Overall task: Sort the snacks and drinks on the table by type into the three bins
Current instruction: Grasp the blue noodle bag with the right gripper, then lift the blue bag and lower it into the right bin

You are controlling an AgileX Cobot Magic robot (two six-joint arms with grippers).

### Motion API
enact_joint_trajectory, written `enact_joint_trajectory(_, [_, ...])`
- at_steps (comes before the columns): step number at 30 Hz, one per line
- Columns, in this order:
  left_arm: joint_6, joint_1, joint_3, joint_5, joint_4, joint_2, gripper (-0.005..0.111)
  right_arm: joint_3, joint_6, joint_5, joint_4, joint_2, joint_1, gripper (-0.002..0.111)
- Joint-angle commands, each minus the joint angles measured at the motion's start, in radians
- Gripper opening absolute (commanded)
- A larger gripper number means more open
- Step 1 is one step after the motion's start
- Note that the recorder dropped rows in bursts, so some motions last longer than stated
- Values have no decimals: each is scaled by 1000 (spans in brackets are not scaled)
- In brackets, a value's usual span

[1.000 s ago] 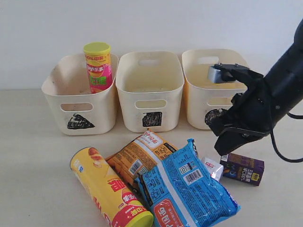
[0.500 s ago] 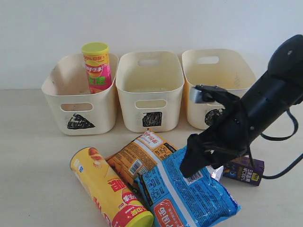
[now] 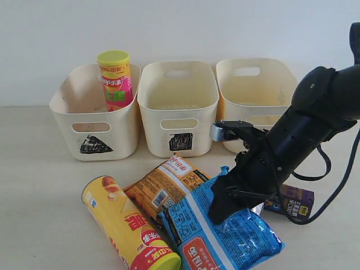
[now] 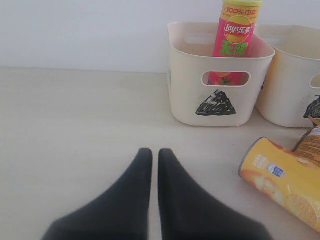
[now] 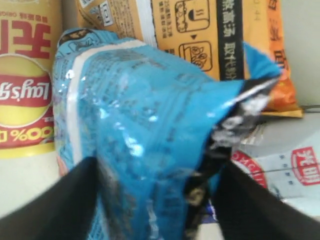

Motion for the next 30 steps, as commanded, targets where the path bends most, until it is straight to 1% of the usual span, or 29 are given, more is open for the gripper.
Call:
enact_joint_trajectory(1, [2,-3,-2,-10,-3,-3,4,5,-18,52,-9,13,4,33])
enact_joint_trajectory(2, [2,-3,-2,-10,-3,-3,4,0,-18,68,-11,13,4,23])
enact_joint_trajectory(5, [2,-3,-2,-10,-3,-3,4,-31,-16,126,-13,8,1,2])
enact_joint_trajectory(6, [2,-3,-2,-10,-3,-3,4,-42,-13,144,-13,4,1,0])
enact_joint_trajectory(11, [2,-3,-2,-10,-3,-3,4,-111,13,228,-18,-57,1,0])
enact_joint_trajectory(15, [2,-3,-2,-10,-3,-3,4,-157,39,242,-36,-127,1,0])
enact_joint_trajectory(22, [2,-3,-2,-10,-3,-3,4,-266,146,235,-198,-260,1,0])
enact_joint_trajectory(26, [2,-3,-2,-10,-3,-3,4,-328,213,145,-320,-324,1,0])
enact_joint_trajectory(28, [2,-3,-2,-10,-3,-3,4,-353,253,66,-377,-348,1,0])
enact_joint_trajectory(30, [2,-3,-2,-10,-3,-3,4,-359,315,-57,-442,-359,1,0])
